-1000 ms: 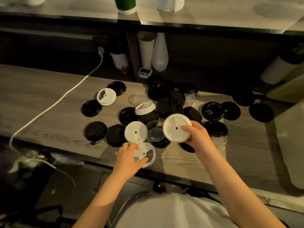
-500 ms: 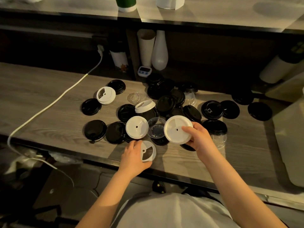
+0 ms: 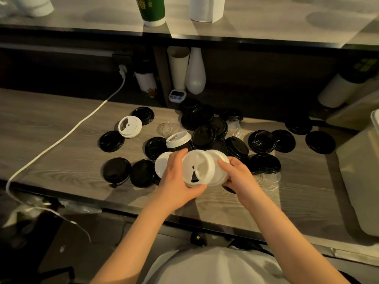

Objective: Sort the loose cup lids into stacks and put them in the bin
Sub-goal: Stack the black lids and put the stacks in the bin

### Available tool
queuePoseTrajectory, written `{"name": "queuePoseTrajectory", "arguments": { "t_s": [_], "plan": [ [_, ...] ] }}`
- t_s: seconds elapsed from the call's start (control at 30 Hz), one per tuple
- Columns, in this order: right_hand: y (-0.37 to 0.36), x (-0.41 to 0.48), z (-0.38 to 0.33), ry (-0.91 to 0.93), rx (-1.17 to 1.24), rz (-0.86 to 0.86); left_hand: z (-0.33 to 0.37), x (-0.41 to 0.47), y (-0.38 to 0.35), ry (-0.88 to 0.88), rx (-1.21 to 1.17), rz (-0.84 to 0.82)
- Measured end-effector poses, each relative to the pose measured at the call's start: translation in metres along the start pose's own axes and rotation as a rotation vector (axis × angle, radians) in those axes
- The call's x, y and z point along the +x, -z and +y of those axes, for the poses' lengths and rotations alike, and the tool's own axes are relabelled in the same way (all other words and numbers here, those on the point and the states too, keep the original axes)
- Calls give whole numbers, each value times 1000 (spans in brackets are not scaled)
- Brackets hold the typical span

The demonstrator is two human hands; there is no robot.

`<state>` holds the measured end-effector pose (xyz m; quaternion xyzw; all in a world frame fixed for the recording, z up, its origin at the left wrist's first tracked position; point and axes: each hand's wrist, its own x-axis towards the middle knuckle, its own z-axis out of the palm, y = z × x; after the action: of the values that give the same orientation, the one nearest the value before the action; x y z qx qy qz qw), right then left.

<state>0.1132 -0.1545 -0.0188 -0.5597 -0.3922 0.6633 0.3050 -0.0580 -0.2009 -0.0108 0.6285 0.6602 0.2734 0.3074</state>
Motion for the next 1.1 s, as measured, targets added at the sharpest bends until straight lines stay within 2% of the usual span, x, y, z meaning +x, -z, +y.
{"name": "queuePoseTrajectory", "arguments": {
  "t_s": [0.2,0.33,0.5,0.6,0.7,0.8,0.87,0.93,1.1],
  "plan": [
    [3,-7,-7,55,60,-75,19,15,-17,-41,77,-32],
    [11,-7,-12,109,-39,-64,20,20,-20,-148,126,-36],
    [16,0,-20,102,18,4,14,23,-15,-189,19,-70],
    [19,6,-22,104,9,40,-3,24,-6,-88,-49,10],
    [19,12,-21,104,-30,83,-33,35,6,118,209,85],
    [16,16,-20,83,-28,108,-60,48,15,301,485,-84],
    [14,19,-19,71,-12,124,-71,55,14,325,537,-221],
    [13,20,-20,58,4,133,-77,58,10,340,539,-290],
    [14,23,-23,19,78,153,-79,55,8,312,533,-205]
  ]
}}
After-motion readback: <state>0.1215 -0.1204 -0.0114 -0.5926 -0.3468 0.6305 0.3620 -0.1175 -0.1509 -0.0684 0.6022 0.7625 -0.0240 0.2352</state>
